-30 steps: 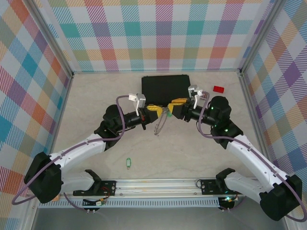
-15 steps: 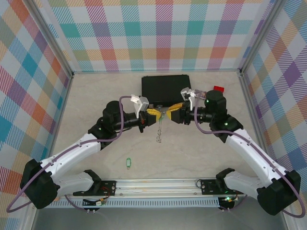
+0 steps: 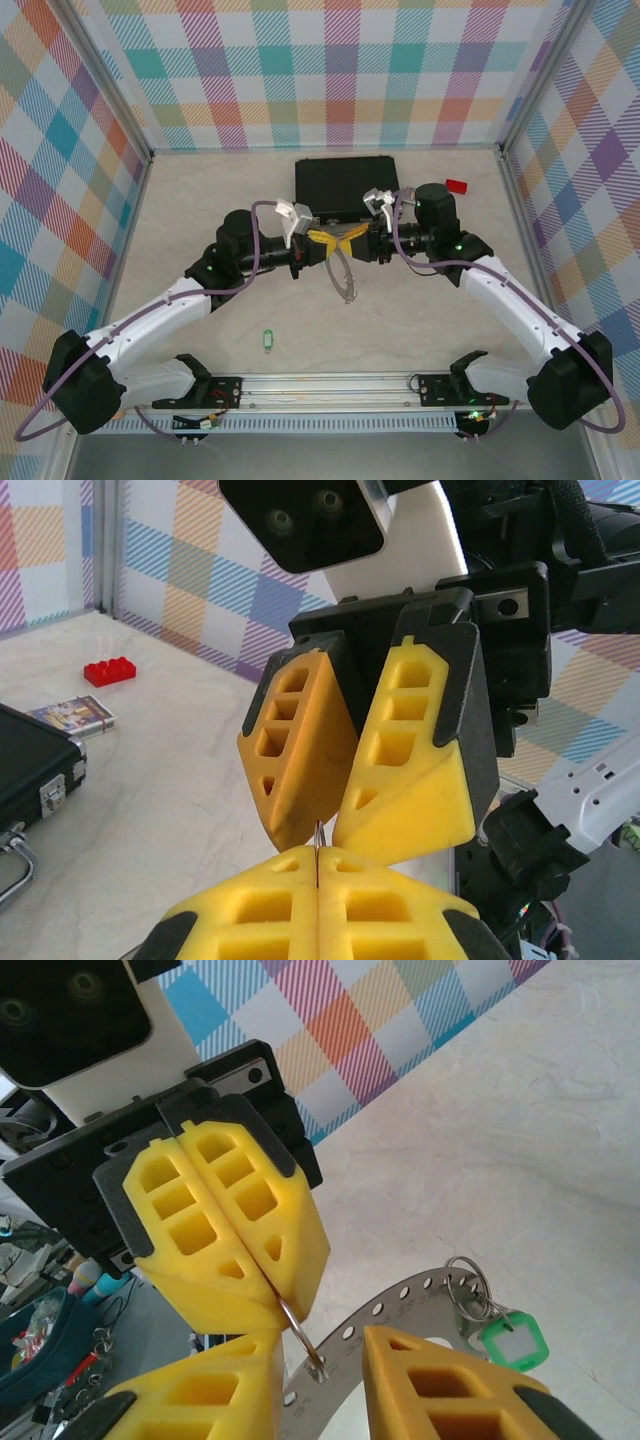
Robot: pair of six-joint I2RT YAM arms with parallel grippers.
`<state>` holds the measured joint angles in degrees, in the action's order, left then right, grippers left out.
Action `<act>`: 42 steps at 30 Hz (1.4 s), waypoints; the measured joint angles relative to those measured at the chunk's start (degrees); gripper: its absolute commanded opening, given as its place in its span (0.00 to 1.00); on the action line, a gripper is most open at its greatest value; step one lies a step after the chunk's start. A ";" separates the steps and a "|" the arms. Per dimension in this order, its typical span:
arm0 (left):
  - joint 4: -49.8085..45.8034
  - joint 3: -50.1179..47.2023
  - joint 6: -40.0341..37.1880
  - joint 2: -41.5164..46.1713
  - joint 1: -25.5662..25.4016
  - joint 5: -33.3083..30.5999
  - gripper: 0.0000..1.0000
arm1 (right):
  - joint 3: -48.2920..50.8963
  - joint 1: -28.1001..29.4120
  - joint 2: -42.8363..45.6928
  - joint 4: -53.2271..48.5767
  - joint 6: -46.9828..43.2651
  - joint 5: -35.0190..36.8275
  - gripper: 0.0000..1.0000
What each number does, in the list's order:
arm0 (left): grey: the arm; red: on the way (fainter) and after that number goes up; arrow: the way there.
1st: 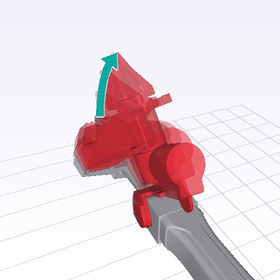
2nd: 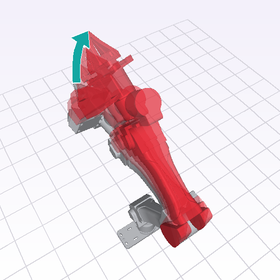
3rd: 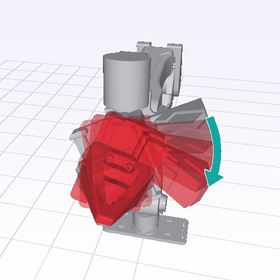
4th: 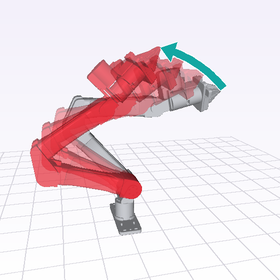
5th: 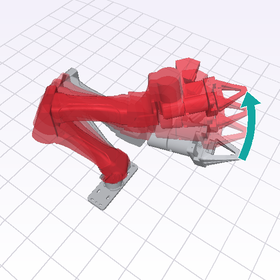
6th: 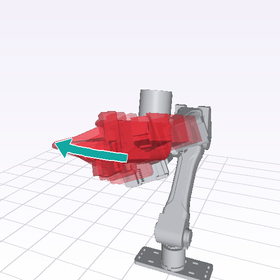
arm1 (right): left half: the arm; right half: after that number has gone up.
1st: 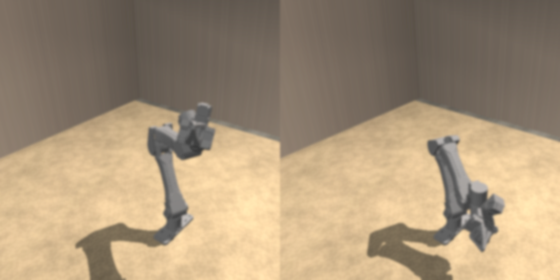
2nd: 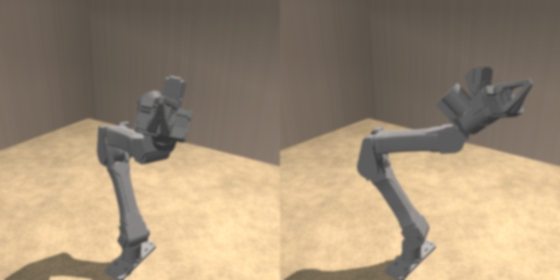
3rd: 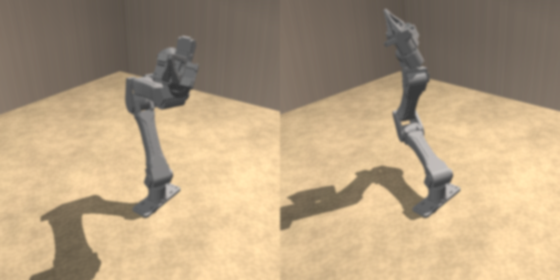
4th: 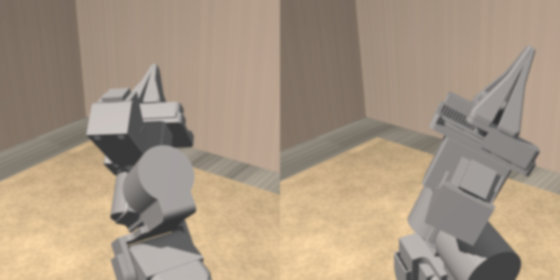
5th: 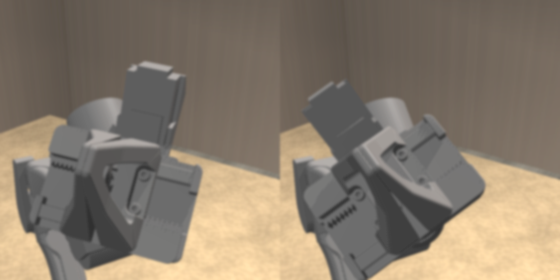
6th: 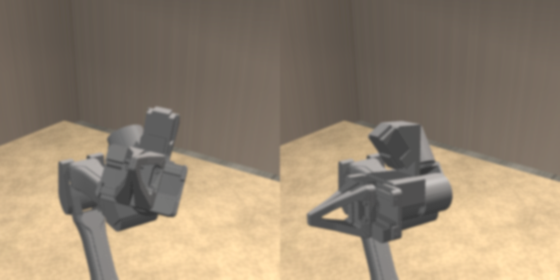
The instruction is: Put the keys on the keyring
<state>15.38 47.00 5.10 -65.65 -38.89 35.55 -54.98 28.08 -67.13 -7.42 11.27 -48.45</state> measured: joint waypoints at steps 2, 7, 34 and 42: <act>-0.02 0.00 0.17 -0.46 0.02 0.26 0.00 | 0.00 0.00 -0.02 0.02 -0.04 -0.28 0.26; 0.02 0.00 0.57 -0.98 0.02 0.68 0.00 | 0.00 0.00 -0.02 0.00 -0.24 -0.81 0.21; 5.46 -0.09 7.15 -0.28 0.17 -3.78 0.46 | 3.26 -0.07 2.54 6.71 1.92 1.51 0.00; 15.06 -4.68 13.57 3.06 0.20 -9.33 0.39 | 11.87 -0.07 7.19 23.93 9.79 8.39 0.00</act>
<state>30.44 42.33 18.68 -62.59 -38.70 26.22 -43.11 28.01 -59.94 16.51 21.06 -40.05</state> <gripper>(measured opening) 0.392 0.048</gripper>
